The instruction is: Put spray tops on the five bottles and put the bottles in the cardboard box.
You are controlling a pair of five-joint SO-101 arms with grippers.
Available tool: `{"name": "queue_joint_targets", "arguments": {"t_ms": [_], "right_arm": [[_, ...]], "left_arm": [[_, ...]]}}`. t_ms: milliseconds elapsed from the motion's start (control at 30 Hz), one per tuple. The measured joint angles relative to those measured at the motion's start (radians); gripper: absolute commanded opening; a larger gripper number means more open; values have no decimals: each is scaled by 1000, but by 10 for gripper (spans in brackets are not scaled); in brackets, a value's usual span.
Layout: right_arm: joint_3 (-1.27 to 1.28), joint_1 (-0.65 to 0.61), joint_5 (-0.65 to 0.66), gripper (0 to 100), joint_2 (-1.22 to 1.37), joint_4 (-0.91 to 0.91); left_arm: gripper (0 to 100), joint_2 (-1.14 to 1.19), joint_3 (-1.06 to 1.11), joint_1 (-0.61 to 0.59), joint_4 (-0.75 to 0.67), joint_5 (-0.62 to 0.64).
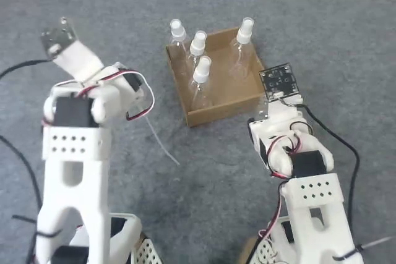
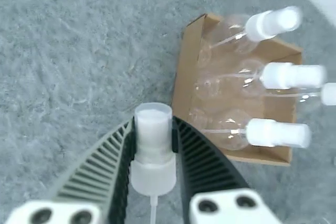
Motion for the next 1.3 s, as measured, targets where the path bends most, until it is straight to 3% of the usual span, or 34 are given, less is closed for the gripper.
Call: {"name": "queue_joint_targets", "arguments": {"t_ms": [367, 533, 833, 1067, 1300], "right_arm": [[0, -12, 0, 31, 0, 0], [0, -12, 0, 30, 0, 0], [78, -15, 3, 30, -167, 8], [150, -109, 60, 30, -305, 8], [189, -114, 61, 31, -359, 3]], "left_arm": [[12, -313, 285, 0, -180, 2], [12, -413, 316, 0, -195, 5], [12, -434, 316, 0, -195, 5], [12, -434, 316, -95, -195, 41], [12, -434, 316, -100, -233, 75]]}}
